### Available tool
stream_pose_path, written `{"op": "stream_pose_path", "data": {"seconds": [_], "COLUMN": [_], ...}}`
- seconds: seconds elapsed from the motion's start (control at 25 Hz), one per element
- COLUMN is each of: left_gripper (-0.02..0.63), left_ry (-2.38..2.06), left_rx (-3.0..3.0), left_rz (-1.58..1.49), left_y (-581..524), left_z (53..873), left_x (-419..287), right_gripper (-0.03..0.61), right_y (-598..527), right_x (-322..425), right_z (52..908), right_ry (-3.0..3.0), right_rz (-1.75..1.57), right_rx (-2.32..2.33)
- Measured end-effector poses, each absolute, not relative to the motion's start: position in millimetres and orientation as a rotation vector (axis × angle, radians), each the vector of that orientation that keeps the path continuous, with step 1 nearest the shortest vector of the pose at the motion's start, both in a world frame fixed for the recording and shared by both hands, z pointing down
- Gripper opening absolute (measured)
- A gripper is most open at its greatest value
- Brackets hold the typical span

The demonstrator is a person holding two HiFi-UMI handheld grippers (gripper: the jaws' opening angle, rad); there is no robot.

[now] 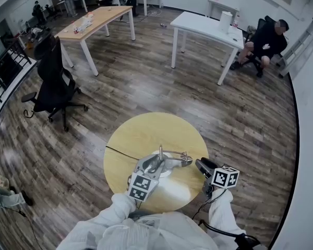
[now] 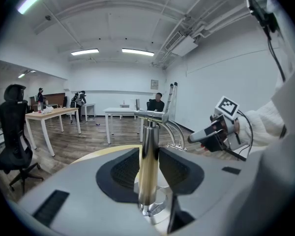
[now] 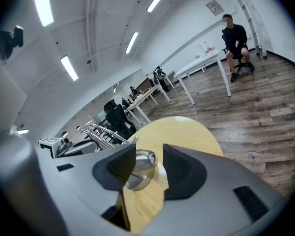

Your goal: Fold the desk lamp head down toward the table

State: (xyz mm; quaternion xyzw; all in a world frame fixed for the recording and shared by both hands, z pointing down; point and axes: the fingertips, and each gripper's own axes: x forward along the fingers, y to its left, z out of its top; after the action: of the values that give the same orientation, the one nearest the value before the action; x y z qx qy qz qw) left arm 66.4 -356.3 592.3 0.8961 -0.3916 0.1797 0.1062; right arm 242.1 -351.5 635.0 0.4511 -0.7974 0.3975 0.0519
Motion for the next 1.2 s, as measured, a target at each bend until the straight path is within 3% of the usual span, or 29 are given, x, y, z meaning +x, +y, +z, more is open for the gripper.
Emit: {"op": "stream_pose_path", "data": {"seconds": [0.12,0.28,0.4,0.56,1.2], "left_gripper": [0.089,0.008,0.002,0.002,0.002], "left_ry": [-1.222,-1.279,-1.311,-1.273,-1.369], "left_rx": [2.499,2.394,2.438,2.474,2.462], "left_rz": [0.416,0.312,0.341,0.374,0.318], "left_y": [-345.0,-328.1,-313.2,-298.8,-293.3], "left_z": [584.5,579.8,576.6,577.4,557.0], "left_x": [47.3,41.5,47.1,58.6,49.3], "right_gripper": [0.167,0.029,0.012,0.011,0.011], "right_y": [-341.0,-318.9,-302.4,-296.1,-288.3], "right_x": [234.7,189.9,142.1,111.4,117.8], "right_z": [596.7,577.4,577.8,585.1,549.8], "right_ry": [-2.444,-2.367,-2.375,-2.366,-2.408], "right_rz": [1.05,0.808,0.727,0.685,0.541], "right_rx": [1.559,1.795,1.82,1.748,1.776]}}
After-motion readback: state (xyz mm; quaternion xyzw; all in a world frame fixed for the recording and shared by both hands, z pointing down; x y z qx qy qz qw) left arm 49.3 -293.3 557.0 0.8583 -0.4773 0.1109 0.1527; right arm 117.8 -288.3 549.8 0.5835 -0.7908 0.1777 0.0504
